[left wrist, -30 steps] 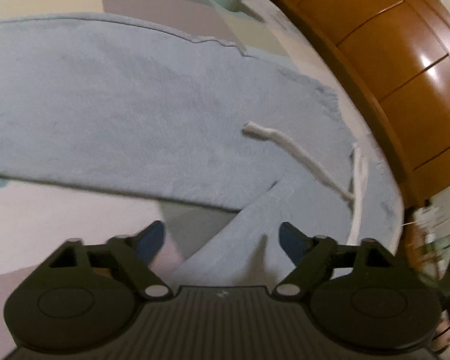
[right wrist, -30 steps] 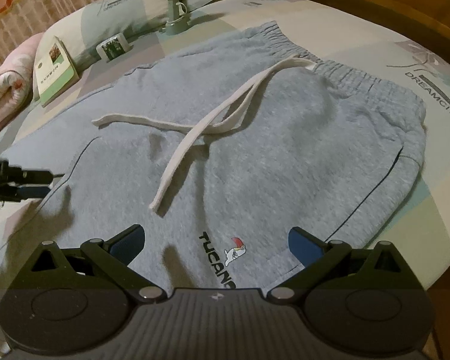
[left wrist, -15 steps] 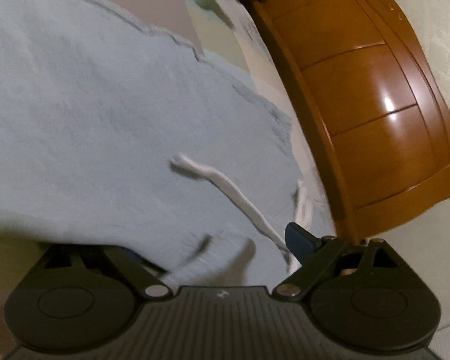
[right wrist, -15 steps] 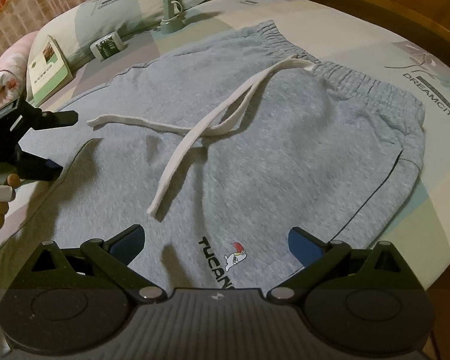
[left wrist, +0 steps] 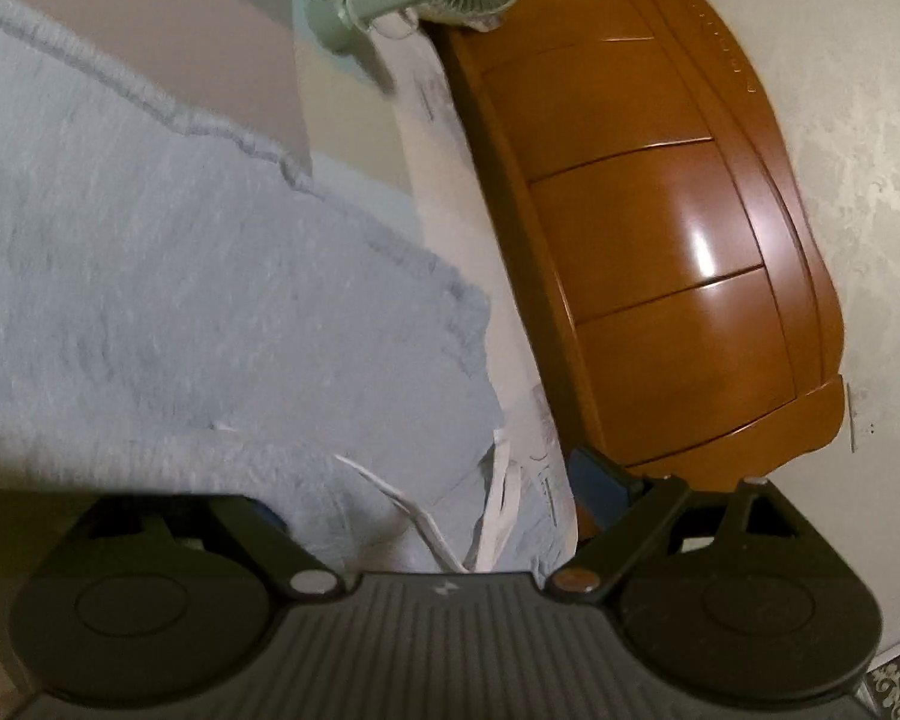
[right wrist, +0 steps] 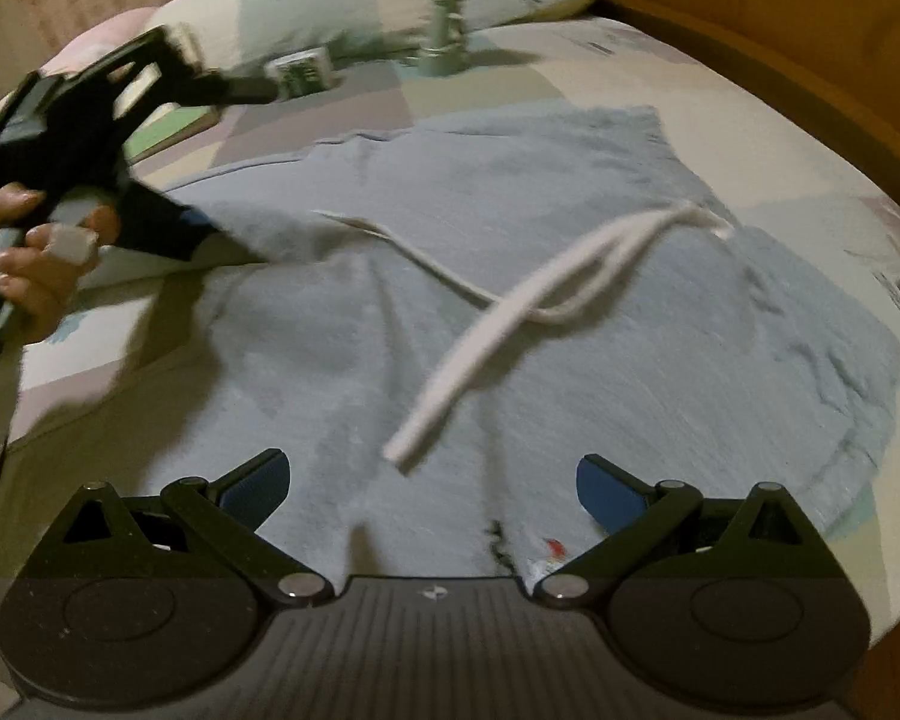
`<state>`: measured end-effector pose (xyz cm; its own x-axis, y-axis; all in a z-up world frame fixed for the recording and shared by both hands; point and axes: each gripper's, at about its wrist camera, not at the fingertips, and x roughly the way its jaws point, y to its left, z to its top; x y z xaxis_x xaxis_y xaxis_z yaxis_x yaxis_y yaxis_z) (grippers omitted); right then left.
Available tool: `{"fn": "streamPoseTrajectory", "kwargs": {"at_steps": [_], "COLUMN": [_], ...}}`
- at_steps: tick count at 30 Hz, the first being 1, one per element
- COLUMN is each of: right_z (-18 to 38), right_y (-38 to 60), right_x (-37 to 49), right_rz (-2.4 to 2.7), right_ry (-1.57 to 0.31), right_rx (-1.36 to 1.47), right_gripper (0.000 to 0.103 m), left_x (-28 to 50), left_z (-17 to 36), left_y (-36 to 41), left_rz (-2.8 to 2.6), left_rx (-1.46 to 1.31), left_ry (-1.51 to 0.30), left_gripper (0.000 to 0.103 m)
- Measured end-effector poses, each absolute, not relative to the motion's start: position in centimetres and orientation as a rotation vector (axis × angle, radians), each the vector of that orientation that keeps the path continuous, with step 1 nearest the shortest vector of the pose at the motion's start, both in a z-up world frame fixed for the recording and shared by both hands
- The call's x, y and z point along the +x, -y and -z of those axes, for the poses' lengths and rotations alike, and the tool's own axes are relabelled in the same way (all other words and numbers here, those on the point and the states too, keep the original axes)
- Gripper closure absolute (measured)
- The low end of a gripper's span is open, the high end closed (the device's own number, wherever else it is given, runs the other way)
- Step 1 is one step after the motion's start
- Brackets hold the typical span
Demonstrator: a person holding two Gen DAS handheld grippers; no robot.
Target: Fold clothes
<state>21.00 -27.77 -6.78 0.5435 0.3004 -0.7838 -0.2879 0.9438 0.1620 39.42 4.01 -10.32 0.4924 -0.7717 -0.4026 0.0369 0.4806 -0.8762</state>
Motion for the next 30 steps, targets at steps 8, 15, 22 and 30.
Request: {"fn": "streamPoseTrajectory", "kwargs": {"at_steps": [8,15,22,30], "right_z": [4.9,4.0,7.3,9.0], "right_y": [23.3,21.0,17.7,18.0], "right_x": [22.1,24.4,30.2,34.0], "right_rz": [-0.471,-0.645,-0.829,-0.820], "right_ry": [-0.887,-0.885,-1.011,-1.094], "right_rx": [-0.184,-0.224,-0.120,0.088], "right_gripper": [0.000,0.000,0.000,0.000], "left_x": [39.9,41.0,41.6,42.0], "left_z": [11.2,9.5,9.5,10.0], "left_y": [-1.5,-1.4,-1.8,-1.8], "left_rz": [0.638,0.667,0.676,0.650], "left_rx": [-0.890,-0.862,-0.869,-0.879], "left_ry": [-1.040,-1.019,-1.024,-1.030], "left_gripper": [0.013,0.012,0.013,0.013]}}
